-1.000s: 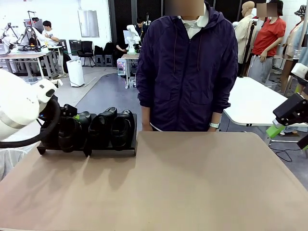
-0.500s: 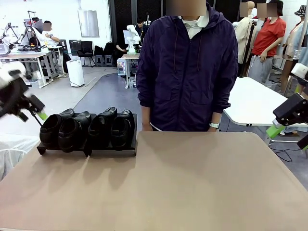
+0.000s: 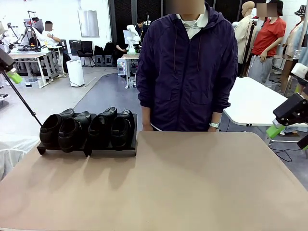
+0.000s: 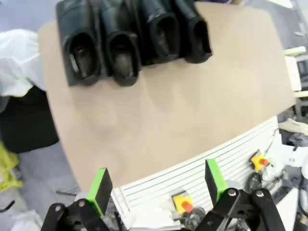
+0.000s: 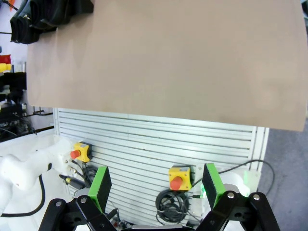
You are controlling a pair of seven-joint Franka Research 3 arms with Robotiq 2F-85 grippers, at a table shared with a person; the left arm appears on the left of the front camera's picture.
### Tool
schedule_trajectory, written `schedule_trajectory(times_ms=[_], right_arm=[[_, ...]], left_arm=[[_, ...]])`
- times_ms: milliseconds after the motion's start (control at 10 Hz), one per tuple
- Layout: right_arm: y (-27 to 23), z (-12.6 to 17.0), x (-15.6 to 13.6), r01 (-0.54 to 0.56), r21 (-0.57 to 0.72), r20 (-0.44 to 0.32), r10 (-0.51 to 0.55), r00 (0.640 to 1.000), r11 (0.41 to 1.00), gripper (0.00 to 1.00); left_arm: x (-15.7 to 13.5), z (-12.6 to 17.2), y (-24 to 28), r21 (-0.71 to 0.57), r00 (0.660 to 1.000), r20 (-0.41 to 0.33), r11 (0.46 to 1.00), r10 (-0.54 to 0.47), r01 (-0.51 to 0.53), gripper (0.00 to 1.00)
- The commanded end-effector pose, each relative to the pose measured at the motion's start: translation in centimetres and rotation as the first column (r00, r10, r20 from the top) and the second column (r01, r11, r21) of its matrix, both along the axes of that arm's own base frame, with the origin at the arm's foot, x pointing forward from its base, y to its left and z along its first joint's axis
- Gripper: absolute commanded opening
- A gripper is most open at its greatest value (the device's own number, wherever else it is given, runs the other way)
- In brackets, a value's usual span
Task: Organize the shoes by placing them on the stand.
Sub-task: Place the Shoe from the middle of the table onto the Shoes Stand.
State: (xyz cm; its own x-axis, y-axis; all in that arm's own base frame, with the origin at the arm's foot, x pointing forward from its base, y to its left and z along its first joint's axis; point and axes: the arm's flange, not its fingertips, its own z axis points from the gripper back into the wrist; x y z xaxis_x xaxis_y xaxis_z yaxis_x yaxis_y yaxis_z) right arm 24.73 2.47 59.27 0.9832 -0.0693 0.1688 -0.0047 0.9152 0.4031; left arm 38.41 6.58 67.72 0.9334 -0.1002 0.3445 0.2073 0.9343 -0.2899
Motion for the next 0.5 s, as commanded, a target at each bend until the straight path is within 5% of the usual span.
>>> schedule_trajectory(times_ms=[0,400], right_arm=[[0.0,0.3,0.1,-0.025,0.025,0.009,0.025,1.0,0.999,1.0],[0.0,0.3,0.1,-0.025,0.025,0.009,0.025,1.0,0.999,1.0]], left_arm=[[-4.1,-3.4,-1.5,0.111,0.997,-0.027,0.992,0.067,-0.063,1.0],[-14.7,-9.3,-5.3,0.181,0.972,0.083,0.956,0.218,-0.229,1.0]])
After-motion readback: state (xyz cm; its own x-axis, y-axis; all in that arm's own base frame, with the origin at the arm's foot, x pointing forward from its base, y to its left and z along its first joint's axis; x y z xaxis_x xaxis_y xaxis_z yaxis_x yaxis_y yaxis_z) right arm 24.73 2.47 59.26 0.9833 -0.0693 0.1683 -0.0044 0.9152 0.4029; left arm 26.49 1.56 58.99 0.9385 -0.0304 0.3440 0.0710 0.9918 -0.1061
